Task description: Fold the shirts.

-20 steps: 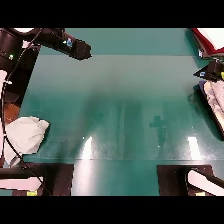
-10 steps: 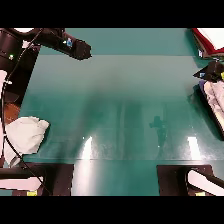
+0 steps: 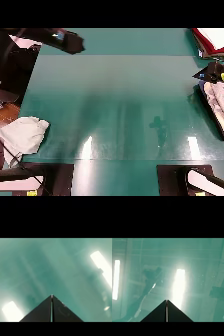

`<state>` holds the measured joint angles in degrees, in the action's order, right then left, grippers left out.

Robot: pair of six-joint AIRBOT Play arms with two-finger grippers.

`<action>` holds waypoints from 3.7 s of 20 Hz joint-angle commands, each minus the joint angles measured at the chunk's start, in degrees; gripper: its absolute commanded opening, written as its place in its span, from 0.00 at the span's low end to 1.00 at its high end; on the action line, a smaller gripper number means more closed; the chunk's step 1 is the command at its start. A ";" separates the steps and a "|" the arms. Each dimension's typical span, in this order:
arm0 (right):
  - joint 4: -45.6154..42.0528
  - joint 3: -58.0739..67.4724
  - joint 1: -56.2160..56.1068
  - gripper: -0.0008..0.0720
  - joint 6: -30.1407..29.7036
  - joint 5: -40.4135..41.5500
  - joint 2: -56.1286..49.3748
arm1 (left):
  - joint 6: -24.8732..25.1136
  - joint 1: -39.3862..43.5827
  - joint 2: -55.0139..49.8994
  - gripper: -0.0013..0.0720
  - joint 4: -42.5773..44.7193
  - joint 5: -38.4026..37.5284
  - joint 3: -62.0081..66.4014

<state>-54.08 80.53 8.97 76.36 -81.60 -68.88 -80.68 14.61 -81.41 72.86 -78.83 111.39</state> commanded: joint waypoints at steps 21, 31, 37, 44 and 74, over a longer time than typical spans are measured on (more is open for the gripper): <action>0.02 0.00 0.39 0.03 -0.96 0.15 0.04 | -17.94 -15.89 10.99 0.91 34.64 -2.71 -62.95; 0.11 2.10 0.42 0.03 -0.96 1.57 0.04 | -13.81 -9.57 16.20 0.06 34.01 -6.80 -44.28; 0.11 8.04 0.42 0.03 -0.96 2.58 0.04 | -10.80 5.29 18.18 0.06 28.22 -20.98 -7.54; 0.13 9.01 0.42 0.03 -0.96 2.93 0.04 | -6.97 17.79 13.97 0.06 17.75 -12.92 4.17; 0.07 9.01 0.42 0.03 -0.96 0.44 0.04 | -3.34 26.16 1.22 0.92 -28.44 26.67 -60.41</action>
<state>-54.04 89.47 9.43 75.37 -81.21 -68.88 -83.74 35.68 -80.90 48.58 -62.30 57.25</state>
